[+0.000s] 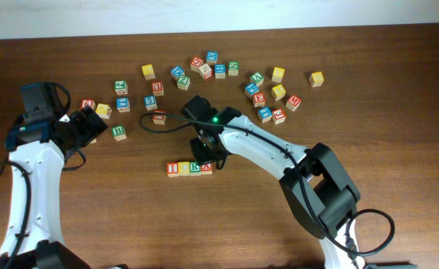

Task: Spell out ICRA

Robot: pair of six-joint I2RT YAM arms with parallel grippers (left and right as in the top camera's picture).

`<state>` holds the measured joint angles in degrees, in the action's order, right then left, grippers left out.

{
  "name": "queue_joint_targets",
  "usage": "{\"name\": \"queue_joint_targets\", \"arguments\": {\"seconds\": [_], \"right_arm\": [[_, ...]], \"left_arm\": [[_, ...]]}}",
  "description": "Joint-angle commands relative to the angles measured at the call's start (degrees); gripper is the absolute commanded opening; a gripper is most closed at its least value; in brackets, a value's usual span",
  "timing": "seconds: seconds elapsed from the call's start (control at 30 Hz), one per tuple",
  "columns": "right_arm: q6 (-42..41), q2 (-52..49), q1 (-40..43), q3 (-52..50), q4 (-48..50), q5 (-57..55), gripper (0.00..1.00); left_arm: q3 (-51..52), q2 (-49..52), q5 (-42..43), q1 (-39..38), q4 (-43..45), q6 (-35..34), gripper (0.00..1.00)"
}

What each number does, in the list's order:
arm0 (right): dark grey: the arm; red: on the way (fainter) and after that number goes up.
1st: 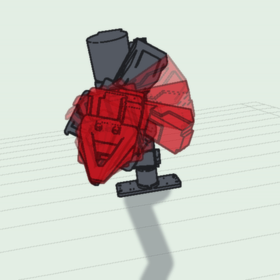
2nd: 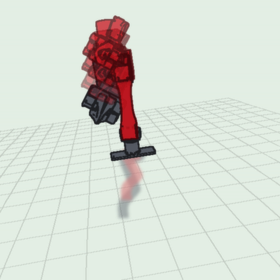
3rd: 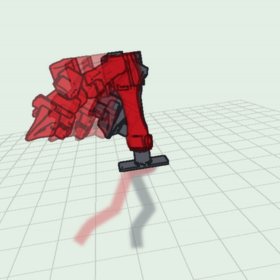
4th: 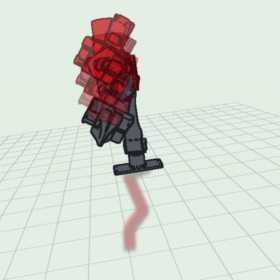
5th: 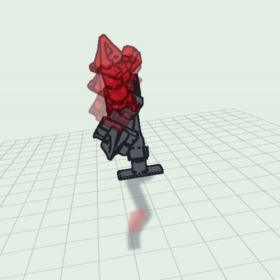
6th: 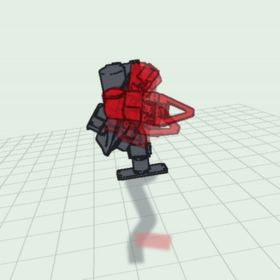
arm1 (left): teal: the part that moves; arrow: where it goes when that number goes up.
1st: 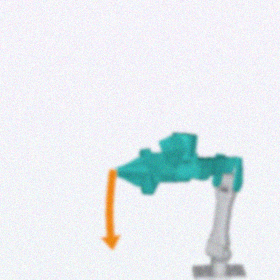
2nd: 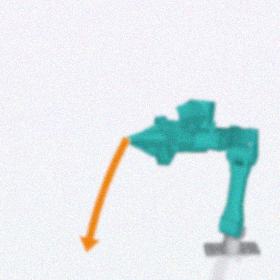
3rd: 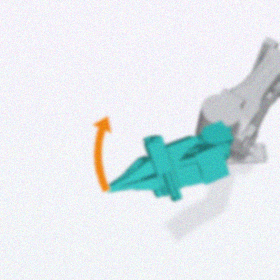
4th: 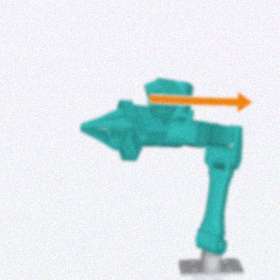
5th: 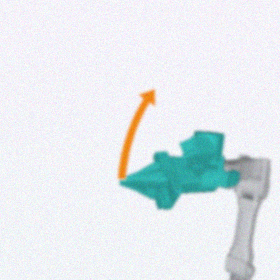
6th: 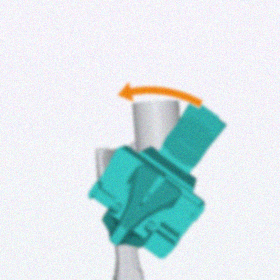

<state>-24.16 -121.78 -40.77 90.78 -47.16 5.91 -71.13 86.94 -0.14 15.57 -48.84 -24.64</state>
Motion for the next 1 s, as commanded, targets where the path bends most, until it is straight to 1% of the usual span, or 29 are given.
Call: {"name": "queue_joint_targets", "arguments": {"seconds": [0.0, 0.63, 0.8, 0.87, 0.97], "right_arm": [[0.09, -0.52, -0.46, -0.26, -0.04, 1.40, 0.04], [0.11, -0.52, -0.46, -0.26, -0.48, 1.29, 0.05], [0.07, -0.52, -0.39, -0.26, 1.25, -6.80, 0.05], [-1.88, -0.52, -0.20, -0.26, 0.98, -10.40, 0.05], [-5.31, -0.52, 1.07, -0.26, -1.66, -10.71, 0.05]], "left_arm": [[-0.20, 0.15, 0.39, 0.35, -0.07, -0.13, 0.99], [-0.20, 0.15, 0.39, 0.35, -0.07, -0.13, 0.99], [-0.20, 0.15, 0.39, 0.35, -0.07, -0.13, 0.99], [-0.20, 0.15, 0.39, 0.35, -0.07, -0.13, 0.99], [-0.20, 0.15, 0.39, 0.35, -0.07, -0.13, 1.00]]}}
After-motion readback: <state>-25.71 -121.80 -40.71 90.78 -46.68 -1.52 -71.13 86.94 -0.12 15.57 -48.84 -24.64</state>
